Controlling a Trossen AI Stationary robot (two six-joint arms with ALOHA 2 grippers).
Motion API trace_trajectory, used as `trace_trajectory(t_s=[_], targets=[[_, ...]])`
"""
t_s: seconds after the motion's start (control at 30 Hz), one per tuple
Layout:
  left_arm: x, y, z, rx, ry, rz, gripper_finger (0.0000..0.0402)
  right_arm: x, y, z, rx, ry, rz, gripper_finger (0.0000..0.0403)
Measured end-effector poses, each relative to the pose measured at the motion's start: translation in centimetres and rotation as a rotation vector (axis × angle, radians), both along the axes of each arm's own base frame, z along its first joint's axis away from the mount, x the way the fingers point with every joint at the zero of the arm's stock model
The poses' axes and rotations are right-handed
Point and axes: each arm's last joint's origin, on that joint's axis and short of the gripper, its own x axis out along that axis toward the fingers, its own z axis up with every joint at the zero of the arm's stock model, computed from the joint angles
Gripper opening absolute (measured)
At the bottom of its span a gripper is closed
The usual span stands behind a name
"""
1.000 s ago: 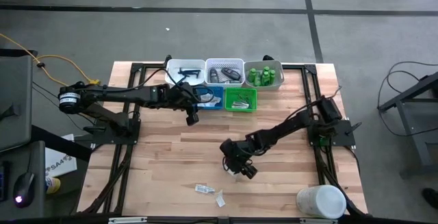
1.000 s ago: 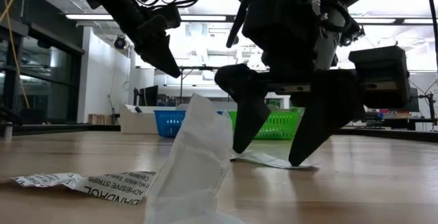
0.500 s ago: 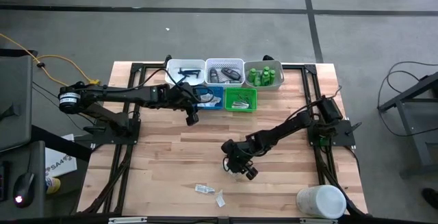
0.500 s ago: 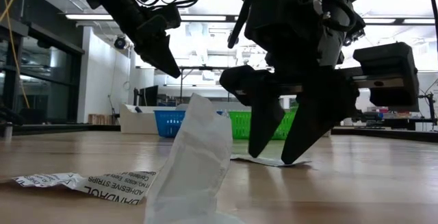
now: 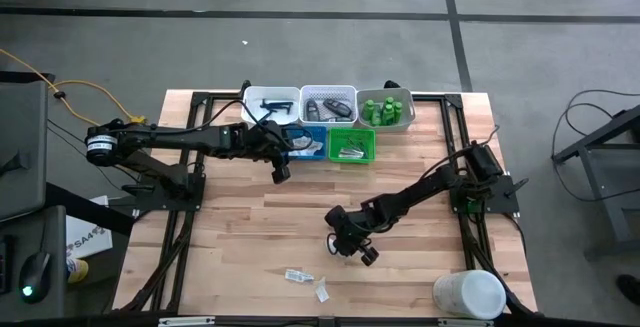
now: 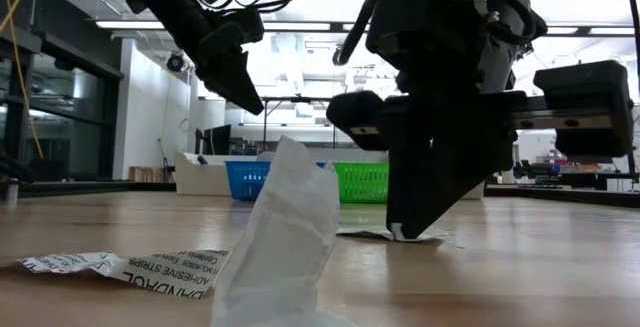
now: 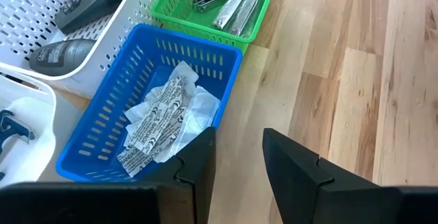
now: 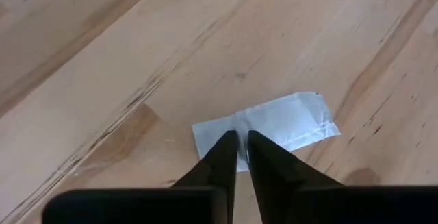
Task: Pick & Place Travel size toiletries
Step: Put the white bandage pad into the blue basket
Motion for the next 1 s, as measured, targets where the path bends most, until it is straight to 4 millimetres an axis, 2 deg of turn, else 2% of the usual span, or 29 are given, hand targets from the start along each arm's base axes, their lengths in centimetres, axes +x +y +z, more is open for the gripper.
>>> trace_trajectory(t_s=[0.13, 0.27, 0.43, 0.6, 0.77, 0.9, 1.0], targets=[[0.0, 0.0, 0.0, -0.003, 0.001, 0.001, 0.012, -0.1, 0.1, -0.1, 0.001, 0.018, 0.001, 0.0037], [-0.1, 0.0, -0.1, -0.005, 0.013, 0.002, 0.012, -0.2, 0.0, -0.3, 0.011, 0.046, -0.056, 0.001], [-0.1, 0.0, -0.2, -0.01, 0.02, 0.004, 0.012, -0.2, 0.0, 0.2, 0.035, 0.038, -0.112, 0.0004], [-0.3, -0.1, 0.1, -0.012, 0.0, 0.009, 0.012, -0.5, -0.5, 2.2, -0.006, -0.013, -0.227, 0.0003], [-0.2, -0.1, 0.1, -0.01, -0.004, 0.006, 0.012, -1.0, -1.2, 5.6, -0.067, -0.125, -0.376, 0.0003], [-0.1, -0.9, 0.1, 0.009, 0.0, -0.017, 0.012, -2.1, -1.8, 6.7, -0.119, -0.15, -0.51, 0.0003], [0.1, -1.7, 0.2, 0.027, -0.01, -0.035, 0.012, -3.3, -2.5, 6.3, -0.152, -0.18, -0.625, 0.0003]])
